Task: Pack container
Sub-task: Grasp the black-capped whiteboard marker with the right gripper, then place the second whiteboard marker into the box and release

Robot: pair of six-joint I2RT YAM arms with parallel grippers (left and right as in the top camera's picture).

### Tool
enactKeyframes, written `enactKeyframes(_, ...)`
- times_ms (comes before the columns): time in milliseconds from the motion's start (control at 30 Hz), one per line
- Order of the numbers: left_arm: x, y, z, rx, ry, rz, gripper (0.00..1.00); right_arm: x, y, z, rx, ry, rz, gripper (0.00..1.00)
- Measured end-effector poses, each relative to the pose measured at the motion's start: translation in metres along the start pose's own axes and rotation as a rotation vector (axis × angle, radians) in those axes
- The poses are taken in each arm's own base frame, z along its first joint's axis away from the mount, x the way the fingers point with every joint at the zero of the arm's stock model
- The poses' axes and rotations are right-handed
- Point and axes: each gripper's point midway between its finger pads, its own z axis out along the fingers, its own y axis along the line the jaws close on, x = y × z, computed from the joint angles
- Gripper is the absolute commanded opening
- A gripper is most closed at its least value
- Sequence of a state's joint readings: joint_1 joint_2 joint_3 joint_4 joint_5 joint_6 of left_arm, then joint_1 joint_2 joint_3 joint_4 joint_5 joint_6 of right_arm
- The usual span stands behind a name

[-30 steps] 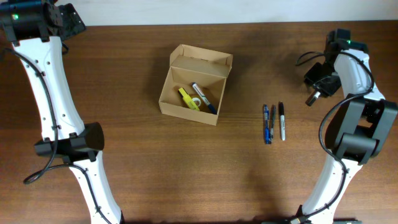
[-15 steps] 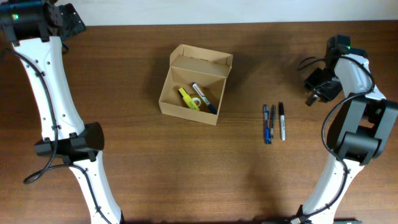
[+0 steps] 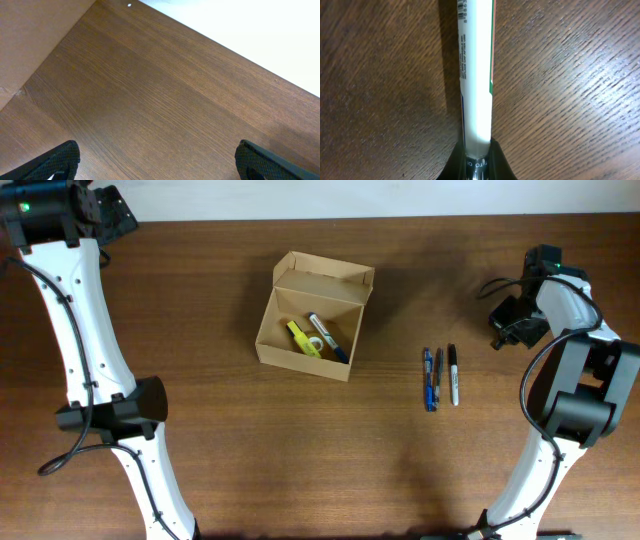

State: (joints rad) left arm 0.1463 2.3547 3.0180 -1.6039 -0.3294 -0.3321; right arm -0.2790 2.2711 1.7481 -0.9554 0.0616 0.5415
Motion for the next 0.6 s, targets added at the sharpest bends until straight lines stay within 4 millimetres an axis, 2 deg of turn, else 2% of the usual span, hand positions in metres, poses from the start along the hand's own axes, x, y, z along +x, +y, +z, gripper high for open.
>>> enactKeyframes(200, 0.000, 0.000, 0.000, 0.000, 0.000, 0.000, 1.00, 0.014, 0.011, -0.008, -0.066, 0.073, -0.156, 0.04)
enactKeyframes(333, 0.000, 0.000, 0.000, 0.000, 0.000, 0.000, 1.00, 0.015, 0.036, -0.038, -0.149, 0.082, -0.320, 0.04)
enactKeyframes(433, 0.000, 0.000, 0.000, 0.000, 0.000, 0.000, 1.00, 0.017, 0.067, -0.082, -0.214, 0.028, -0.470, 0.04)
enactKeyframes(533, 0.000, 0.000, 0.000, 0.000, 0.000, 0.000, 1.00, 0.031, 0.108, -0.151, -0.285, -0.084, -0.668, 0.04)
enactKeyframes(600, 0.000, 0.000, 0.000, 0.000, 0.000, 0.000, 1.00, 0.057, 0.143, -0.211, -0.350, -0.202, -0.861, 0.04)
